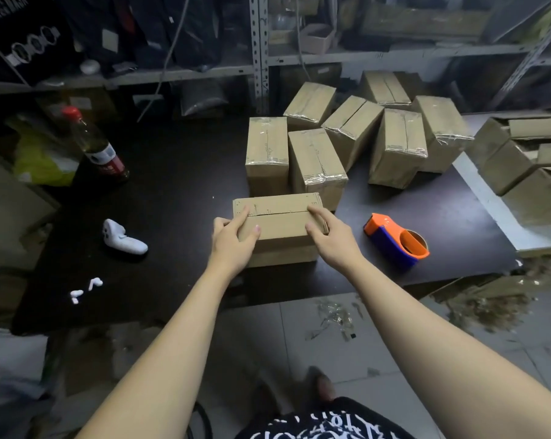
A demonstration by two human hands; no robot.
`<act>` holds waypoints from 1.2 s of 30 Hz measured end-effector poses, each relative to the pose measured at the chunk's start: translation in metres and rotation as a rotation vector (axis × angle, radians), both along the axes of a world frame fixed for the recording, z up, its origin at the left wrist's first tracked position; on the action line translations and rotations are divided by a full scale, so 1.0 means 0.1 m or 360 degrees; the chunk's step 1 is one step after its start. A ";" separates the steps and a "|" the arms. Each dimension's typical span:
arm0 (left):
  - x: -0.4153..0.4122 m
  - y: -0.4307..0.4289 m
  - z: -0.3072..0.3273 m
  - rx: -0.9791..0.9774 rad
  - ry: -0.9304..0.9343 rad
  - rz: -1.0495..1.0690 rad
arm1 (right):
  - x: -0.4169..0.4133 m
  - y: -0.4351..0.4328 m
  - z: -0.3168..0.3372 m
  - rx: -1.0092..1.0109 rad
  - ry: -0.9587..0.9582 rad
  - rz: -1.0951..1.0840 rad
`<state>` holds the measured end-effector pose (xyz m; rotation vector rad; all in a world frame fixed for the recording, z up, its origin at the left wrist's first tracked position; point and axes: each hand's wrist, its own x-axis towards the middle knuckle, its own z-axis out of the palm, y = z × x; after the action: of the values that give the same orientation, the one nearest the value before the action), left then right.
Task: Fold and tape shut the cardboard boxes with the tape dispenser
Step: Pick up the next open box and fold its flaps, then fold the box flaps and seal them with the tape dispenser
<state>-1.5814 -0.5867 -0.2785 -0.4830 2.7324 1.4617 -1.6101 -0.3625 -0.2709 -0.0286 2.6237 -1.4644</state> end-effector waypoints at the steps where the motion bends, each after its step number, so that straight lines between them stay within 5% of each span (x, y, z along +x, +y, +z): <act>1: 0.00 0.02 0.00 -0.0018 -0.0019 0.0010 | 0.01 0.00 -0.03 0.0003 0.0010 -0.0001; 9: -0.05 0.11 0.10 -0.0141 -0.0025 0.0125 | 0.00 0.01 -0.15 0.0075 0.0148 0.0004; 12: -0.05 0.25 0.12 -0.0141 0.0057 0.0194 | 0.02 0.12 -0.14 0.0036 0.0210 -0.0433; 15: -0.09 0.41 0.12 -0.0151 0.0070 0.0221 | -0.01 0.45 -0.18 0.0369 0.0198 -0.0750; 19: -0.13 0.60 0.14 -0.0153 0.0083 0.0250 | -0.10 0.94 -0.36 0.0792 -0.0094 -0.0778; 36: -0.15 0.62 0.06 -0.0241 0.0002 0.0272 | -0.25 1.31 -0.51 0.1122 -0.0491 -0.0740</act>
<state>-1.5968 -0.5242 -0.2725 -0.7374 2.8796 1.2893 -1.6354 -0.2316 -0.3220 0.8440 2.8094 -0.4705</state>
